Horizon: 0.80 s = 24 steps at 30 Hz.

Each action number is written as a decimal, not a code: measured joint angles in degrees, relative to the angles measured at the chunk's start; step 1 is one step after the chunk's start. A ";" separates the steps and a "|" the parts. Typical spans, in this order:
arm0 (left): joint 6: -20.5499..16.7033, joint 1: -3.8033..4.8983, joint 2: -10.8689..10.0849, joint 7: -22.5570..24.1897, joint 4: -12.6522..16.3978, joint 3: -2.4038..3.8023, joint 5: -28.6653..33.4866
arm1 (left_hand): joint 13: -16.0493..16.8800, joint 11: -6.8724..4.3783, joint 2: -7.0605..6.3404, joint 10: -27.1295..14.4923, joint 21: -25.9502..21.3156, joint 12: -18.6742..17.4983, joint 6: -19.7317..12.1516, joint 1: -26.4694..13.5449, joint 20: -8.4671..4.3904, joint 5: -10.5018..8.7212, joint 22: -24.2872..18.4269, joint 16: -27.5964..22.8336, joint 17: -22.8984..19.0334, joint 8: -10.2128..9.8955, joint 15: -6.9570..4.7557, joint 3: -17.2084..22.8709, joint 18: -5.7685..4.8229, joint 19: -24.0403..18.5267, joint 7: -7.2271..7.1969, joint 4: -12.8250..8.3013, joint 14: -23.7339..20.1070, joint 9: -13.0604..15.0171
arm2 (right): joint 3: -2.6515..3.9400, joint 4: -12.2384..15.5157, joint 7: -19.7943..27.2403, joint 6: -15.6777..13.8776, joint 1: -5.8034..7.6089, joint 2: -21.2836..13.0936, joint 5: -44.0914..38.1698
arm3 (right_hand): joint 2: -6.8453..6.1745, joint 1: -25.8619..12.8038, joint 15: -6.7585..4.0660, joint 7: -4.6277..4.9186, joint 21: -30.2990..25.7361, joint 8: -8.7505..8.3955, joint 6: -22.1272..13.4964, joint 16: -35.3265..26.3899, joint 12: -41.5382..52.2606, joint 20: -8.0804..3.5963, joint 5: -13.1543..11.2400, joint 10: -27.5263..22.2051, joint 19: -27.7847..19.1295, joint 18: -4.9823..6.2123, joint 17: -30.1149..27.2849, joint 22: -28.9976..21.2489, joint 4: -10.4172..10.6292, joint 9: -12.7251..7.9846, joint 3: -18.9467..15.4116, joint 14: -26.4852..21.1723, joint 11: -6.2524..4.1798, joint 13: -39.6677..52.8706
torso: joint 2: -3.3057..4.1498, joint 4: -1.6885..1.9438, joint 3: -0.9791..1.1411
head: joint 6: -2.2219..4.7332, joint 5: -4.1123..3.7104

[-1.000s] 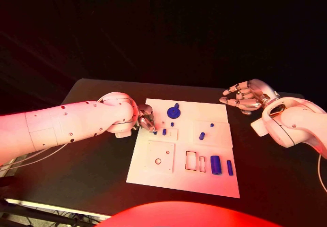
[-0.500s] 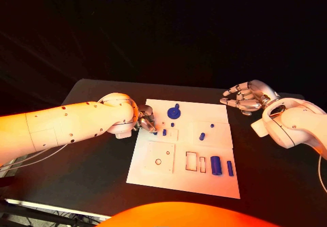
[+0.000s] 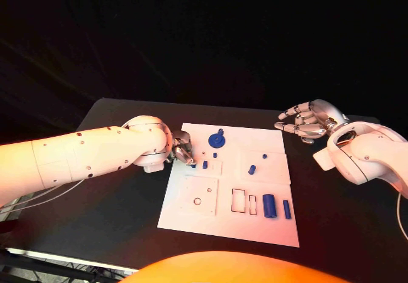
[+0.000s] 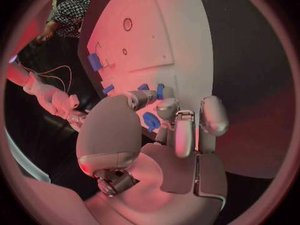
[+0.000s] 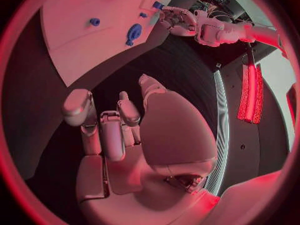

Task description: Assemble the parts on the task board

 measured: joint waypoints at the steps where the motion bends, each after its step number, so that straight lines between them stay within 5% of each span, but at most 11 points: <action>1: 0.04 0.00 0.02 0.00 -0.04 0.00 0.00 | 0.00 0.00 0.00 0.00 0.00 0.00 0.05 0.00 0.00 0.00 0.00 0.00 0.00 0.00 0.00 0.00 0.00 0.00 0.02 0.00 0.00 0.00 | 0.00 0.00 0.00 0.00 0.00 -0.01 0.00 | 0.00 0.00 0.00 0.00 0.00 0.00 0.00 0.00 0.00 0.00 0.00 0.00 0.00 0.00 0.00 0.00 0.00 0.00 0.00 0.00 0.00 0.00 | 0.00 0.00 0.00 | -0.02 -0.01; 8: 0.93 0.10 0.33 -0.03 -0.42 -0.02 0.00 | 0.29 -0.02 -0.01 0.41 0.00 0.08 0.34 -0.01 0.00 0.41 0.00 0.00 0.00 -0.01 0.00 -0.15 0.00 0.00 -0.06 -0.15 0.00 -0.01 | 0.00 0.04 -0.04 0.01 0.00 -0.11 0.00 | 0.00 0.00 0.00 0.00 0.00 0.00 0.00 0.00 0.00 0.00 0.00 0.00 0.00 0.00 -0.01 0.00 -0.01 -0.06 0.33 0.00 0.00 0.00 | 0.02 0.00 0.01 | -0.18 -0.05; 15: 1.46 0.07 0.74 -0.11 -0.88 -0.05 0.03 | 1.38 -0.19 -0.32 1.24 0.00 0.44 0.97 -0.78 -0.21 3.54 0.07 0.23 -0.01 -0.01 -0.03 -0.40 0.00 0.21 -0.06 -0.40 -0.03 -0.03 | 0.00 0.08 -0.06 0.01 0.00 -0.18 0.00 | 0.00 0.00 0.00 0.00 0.00 0.00 0.00 0.00 0.00 0.00 0.00 0.00 0.00 0.00 -0.01 0.00 -0.01 -0.05 0.32 0.00 0.00 0.00 | 0.02 -0.02 0.04 | -0.25 -0.12; 24: 1.25 0.00 0.96 -0.11 -1.21 -0.04 0.26 | 2.39 -0.32 -0.57 1.94 0.00 1.00 1.55 -1.72 -0.21 4.20 0.08 0.23 -0.01 -0.23 -0.34 -1.04 0.01 0.21 -0.36 -1.05 -0.07 -0.01 | 0.00 0.09 -0.09 0.01 0.00 -0.22 0.00 | 0.00 0.00 0.00 0.00 0.00 0.00 0.00 0.00 0.00 0.00 0.00 0.00 0.00 0.00 -0.02 0.00 -0.01 -0.05 0.32 0.00 0.00 0.00 | 0.02 0.00 0.06 | -0.26 -0.18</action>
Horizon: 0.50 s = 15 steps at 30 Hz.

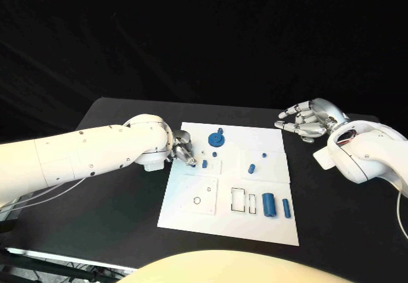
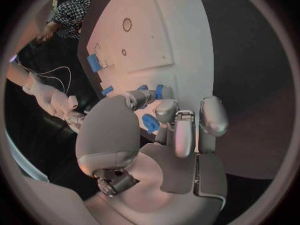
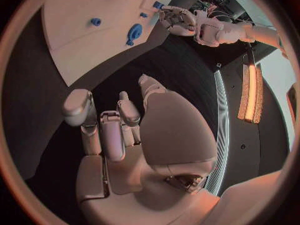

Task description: Assemble the parts on the task board

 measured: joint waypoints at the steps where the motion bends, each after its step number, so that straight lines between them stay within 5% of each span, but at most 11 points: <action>1: -0.05 0.00 0.02 0.01 -0.04 -0.01 0.04 | -0.05 0.00 0.16 0.00 0.00 0.00 0.27 -0.34 0.00 0.00 -0.01 0.00 0.00 -0.08 -0.08 -0.15 0.00 0.00 -0.14 -0.15 0.08 0.00 | 0.00 0.00 -0.01 0.00 0.00 0.00 0.00 | 0.00 0.00 0.00 0.00 0.00 0.00 0.00 0.00 0.00 0.00 0.00 0.00 0.00 0.00 0.00 0.00 0.00 0.00 0.00 0.00 0.00 0.00 | 0.00 0.00 0.01 | 0.01 0.00; 13: -0.72 -0.24 0.41 0.09 -0.67 -0.16 0.78 | 0.31 -0.21 0.39 0.21 0.00 -0.26 1.77 -3.42 -0.21 -1.67 -0.24 -0.01 0.00 -1.70 -0.44 -2.48 0.00 0.21 -1.44 -3.07 0.02 0.13 | 0.00 -0.10 -0.16 0.03 0.00 0.08 0.00 | 0.00 0.00 0.00 0.00 -0.26 0.00 0.00 -0.23 0.00 0.00 0.00 0.00 0.00 0.00 -0.01 -0.06 0.00 0.00 0.00 0.00 0.00 -0.13 | 0.00 0.00 -0.01 | 0.07 0.03; 15: -0.77 -0.24 0.45 0.09 -0.77 -0.14 0.87 | 0.48 -0.21 0.39 0.21 -0.06 -0.28 1.99 -3.41 -0.20 -1.66 -0.24 -0.01 -0.01 -2.09 -0.50 -5.11 0.00 0.20 -1.59 -2.14 0.08 -0.01 | 0.00 -0.10 -0.18 0.04 -0.01 0.08 0.00 | 0.00 0.00 0.00 0.00 -0.26 0.00 0.00 -0.23 0.00 0.00 0.00 0.00 0.00 0.00 -0.01 -0.06 0.00 0.01 0.00 0.00 0.00 -0.13 | 0.00 0.00 -0.01 | 0.05 0.00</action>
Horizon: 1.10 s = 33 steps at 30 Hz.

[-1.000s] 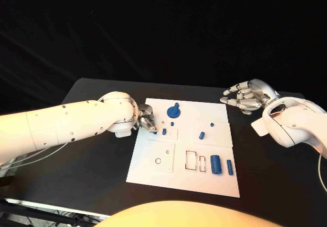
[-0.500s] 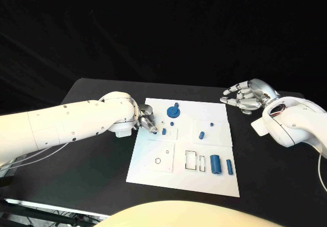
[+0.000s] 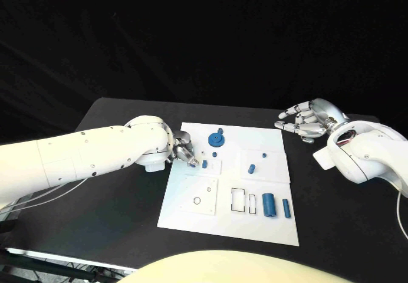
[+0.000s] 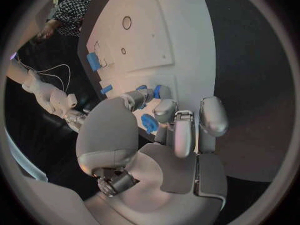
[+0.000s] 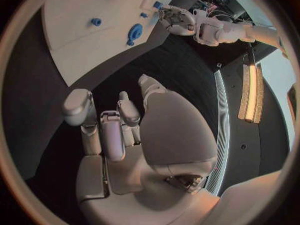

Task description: Assemble the parts on the task board

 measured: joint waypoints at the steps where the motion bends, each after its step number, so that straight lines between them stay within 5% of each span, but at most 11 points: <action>1: -0.01 -0.01 0.02 0.00 -0.05 0.01 0.03 | 0.07 0.00 0.00 0.00 -0.16 0.00 0.23 0.00 0.00 -0.10 0.00 0.00 0.00 -0.13 0.00 -1.11 0.00 0.00 -0.06 0.57 0.00 -0.04 | 0.00 0.00 -0.01 0.00 0.00 -0.01 0.00 | 0.00 0.00 0.00 0.00 0.00 0.00 0.00 0.00 0.00 0.00 0.00 0.00 0.00 -0.01 0.00 0.00 0.00 0.00 0.00 0.00 0.00 0.00 | -0.01 0.00 -0.01 | 0.00 -0.01; 14: -0.16 -0.18 0.14 -0.12 -0.65 0.03 0.41 | 0.47 0.01 -0.44 -0.01 -0.37 -0.28 1.11 -0.58 0.01 -1.85 -0.05 0.00 -0.01 -1.47 0.00 -11.51 0.00 -0.01 0.06 7.75 0.00 -0.15 | 0.00 0.03 -0.06 0.03 0.00 -0.12 -0.01 | 0.01 -0.01 0.00 -0.20 0.00 0.00 -0.20 0.00 0.00 0.00 0.00 0.00 0.00 0.00 -0.01 -0.07 0.00 -0.02 0.00 0.00 0.00 0.00 | -0.03 -0.01 -0.07 | 0.06 -0.18; 33: -0.62 -0.42 -0.43 0.01 -0.41 0.26 0.79 | 0.52 0.02 -0.44 -0.02 -0.39 -0.46 1.31 -0.58 0.01 -2.58 -0.05 0.00 -0.01 -1.49 0.01 -12.85 0.01 -0.01 0.05 8.40 0.00 -0.15 | 0.00 0.05 -0.07 0.06 -0.07 -0.29 -0.01 | -0.01 -0.46 0.00 -0.20 0.00 0.00 -0.20 0.00 0.00 0.00 0.00 0.00 0.00 0.00 0.02 -0.07 0.00 -0.05 0.00 0.00 0.00 0.01 | -0.05 0.03 -0.15 | 0.40 -0.51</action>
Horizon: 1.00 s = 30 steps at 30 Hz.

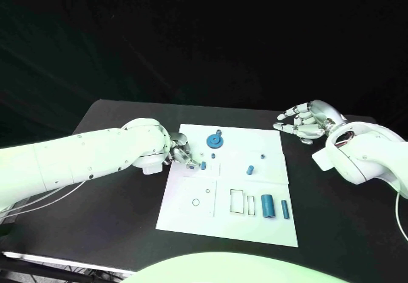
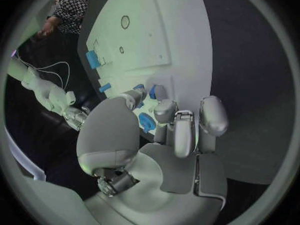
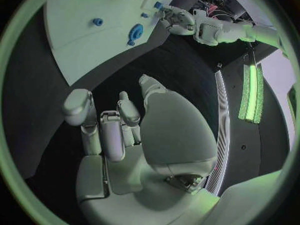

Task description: Assemble the parts on the task board

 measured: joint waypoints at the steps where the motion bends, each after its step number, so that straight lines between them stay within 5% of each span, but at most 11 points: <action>1: -0.06 -0.04 -0.10 0.00 0.07 0.06 0.00 | 0.00 0.00 0.00 0.00 0.00 0.00 0.00 0.00 0.00 -0.19 0.00 0.00 0.00 -0.08 0.00 -0.38 0.00 0.00 0.00 0.01 0.00 0.00 | 0.00 -0.01 0.00 0.00 -0.01 0.00 0.00 | 0.00 0.00 0.00 0.00 0.00 0.09 0.00 0.00 0.00 0.00 0.00 0.00 0.00 0.00 0.01 0.00 0.00 0.00 0.00 0.00 0.00 0.00 | 0.00 0.00 0.00 | 0.02 -0.02; 19: -2.14 0.26 -1.85 0.04 2.51 3.49 0.39 | -2.43 0.26 0.87 -1.54 -0.57 -2.19 -0.96 -1.51 0.06 -0.50 -0.98 -0.24 0.00 -0.98 0.00 -3.88 0.00 -0.10 0.95 0.10 0.00 0.01 | 0.00 -0.23 0.05 0.02 -0.16 0.04 0.00 | 0.00 0.00 0.00 0.00 -0.29 0.22 0.00 0.00 0.00 0.00 0.00 0.00 0.00 0.00 0.00 -0.07 0.00 -0.04 0.00 0.00 0.00 -0.10 | -0.03 -0.06 0.10 | 0.48 -0.09; 22: -3.35 0.50 -1.99 0.80 2.55 3.75 1.44 | -7.60 1.02 1.15 -5.45 -2.90 -6.00 -3.62 -1.71 0.40 -0.50 -5.09 -1.96 0.00 -1.75 0.40 -6.15 0.00 -3.10 1.80 0.10 -0.03 0.03 | 0.00 -0.28 0.06 0.01 -0.18 0.04 0.00 | 0.00 0.00 0.00 0.00 -0.29 0.22 0.00 0.00 0.00 0.00 0.00 0.00 0.00 0.00 0.00 -0.07 0.00 -0.05 0.00 0.00 0.00 -0.10 | -0.03 -0.05 0.13 | 0.53 -0.14; 24: -4.59 0.58 -1.98 1.83 2.45 3.83 2.34 | -14.87 2.22 1.94 -11.27 -6.60 -11.46 -6.74 -0.92 1.24 -0.50 -11.51 -4.64 0.00 -2.55 1.60 -7.85 1.02 -7.57 3.08 0.10 -0.08 -0.15 | 0.00 -0.29 0.07 0.01 -0.19 0.03 0.00 | 0.00 0.00 0.00 0.00 -0.29 0.22 0.00 0.00 0.00 0.00 0.00 0.00 0.00 0.00 0.00 -0.07 0.00 -0.05 0.00 0.00 0.00 -0.10 | -0.03 -0.04 0.14 | 0.57 -0.20; 26: -6.39 0.61 -1.79 3.66 2.08 3.81 3.25 | -18.90 4.31 2.43 -18.20 -13.91 -15.90 -11.24 2.53 2.58 0.07 -22.50 -10.97 -7.10 -3.78 3.58 -8.05 3.24 -15.76 5.19 0.03 -4.12 -1.07 | 0.00 -0.30 0.08 0.00 -0.19 0.03 0.00 | 0.00 0.00 0.00 0.00 -0.29 0.22 0.00 0.00 0.00 0.00 0.00 0.00 0.00 0.00 0.00 -0.07 0.00 -0.05 0.00 0.00 0.00 -0.10 | -0.03 -0.01 0.14 | 0.63 -0.27; 28: -8.28 0.67 -1.50 5.85 1.69 3.47 3.70 | -21.90 6.23 1.96 -24.01 -19.20 -19.50 -14.62 8.79 4.39 0.52 -27.71 -18.65 -17.71 -4.95 5.36 -7.04 3.56 -19.85 7.15 -0.11 -11.39 -2.67 | 0.00 -0.30 0.10 -0.01 -0.19 0.02 0.00 | -0.07 -0.06 0.00 0.00 -0.51 0.22 0.00 0.00 -0.22 0.00 0.00 0.00 0.00 0.00 0.00 -0.24 0.00 -0.05 0.00 0.00 0.00 -0.28 | -0.03 0.00 0.14 | 0.71 -0.36; 30: -10.65 0.68 -0.99 9.01 1.25 2.78 3.79 | -24.22 7.17 1.34 -26.90 -21.37 -21.88 -16.23 13.90 5.13 0.52 -29.34 -21.88 -22.51 -5.99 6.12 -5.20 3.56 -20.72 8.00 -0.53 -14.79 -4.38 | 0.00 -0.30 0.14 -0.03 -0.19 0.01 0.00 | -0.23 -0.22 0.00 0.00 -0.51 0.22 0.00 0.00 -0.22 0.00 0.00 -0.12 0.00 0.00 0.00 -0.25 0.00 -0.05 0.00 0.00 -0.12 -0.40 | -0.03 0.02 0.14 | 0.76 -0.47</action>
